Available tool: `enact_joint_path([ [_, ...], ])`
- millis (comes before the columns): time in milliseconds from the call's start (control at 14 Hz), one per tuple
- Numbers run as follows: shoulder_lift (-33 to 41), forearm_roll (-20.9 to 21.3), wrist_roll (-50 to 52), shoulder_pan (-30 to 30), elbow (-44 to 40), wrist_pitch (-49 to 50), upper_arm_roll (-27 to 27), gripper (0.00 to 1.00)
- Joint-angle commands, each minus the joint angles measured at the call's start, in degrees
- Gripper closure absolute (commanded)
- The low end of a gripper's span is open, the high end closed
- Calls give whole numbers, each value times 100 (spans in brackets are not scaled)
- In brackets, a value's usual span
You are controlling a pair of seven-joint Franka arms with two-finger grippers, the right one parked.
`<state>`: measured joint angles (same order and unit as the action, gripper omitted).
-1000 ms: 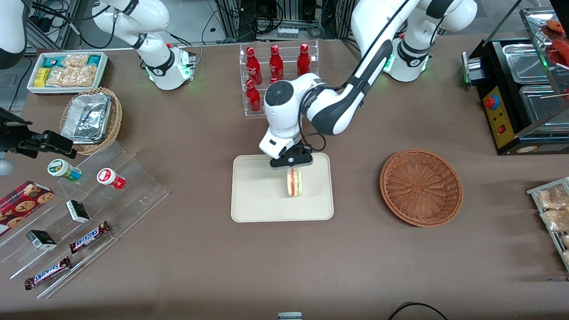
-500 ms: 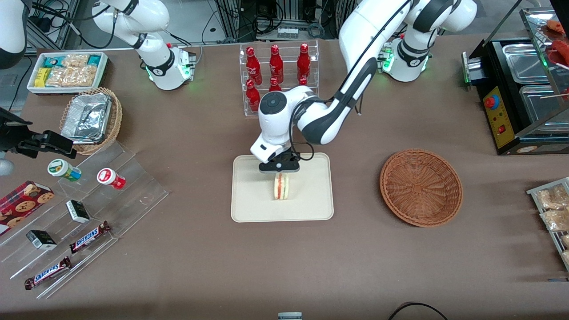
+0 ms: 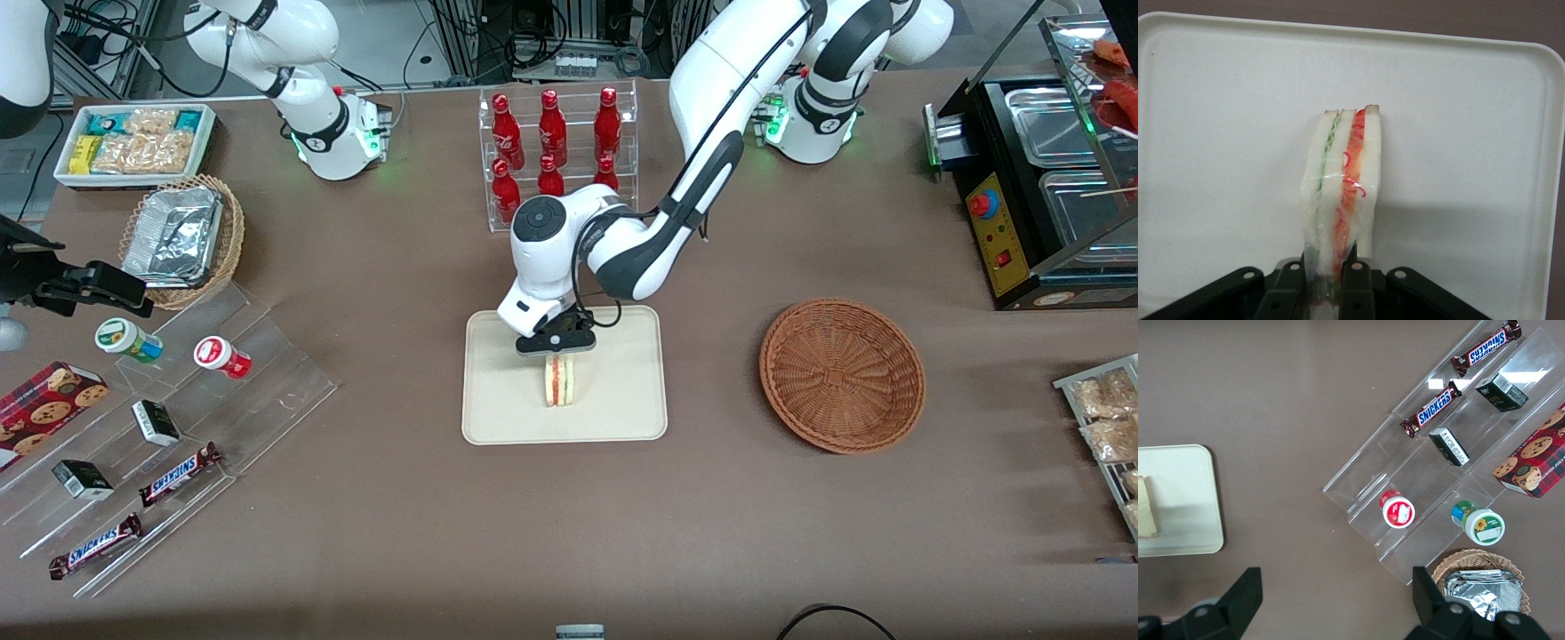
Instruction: Place sandwich from basket to tray
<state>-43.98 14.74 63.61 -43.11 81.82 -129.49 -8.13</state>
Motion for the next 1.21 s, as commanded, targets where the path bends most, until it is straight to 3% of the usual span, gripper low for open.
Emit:
enact_joint_path([
  [0, 38, 108, 160, -92, -192, 152, 84, 1],
  [357, 1021, -119, 178, 48, -149, 1178, 119, 1],
  [643, 2049, -533, -225, 794, -26, 2443, 101, 1],
  [1143, 3298, -577, -1604, 1901, 19, 4000, 101, 1],
])
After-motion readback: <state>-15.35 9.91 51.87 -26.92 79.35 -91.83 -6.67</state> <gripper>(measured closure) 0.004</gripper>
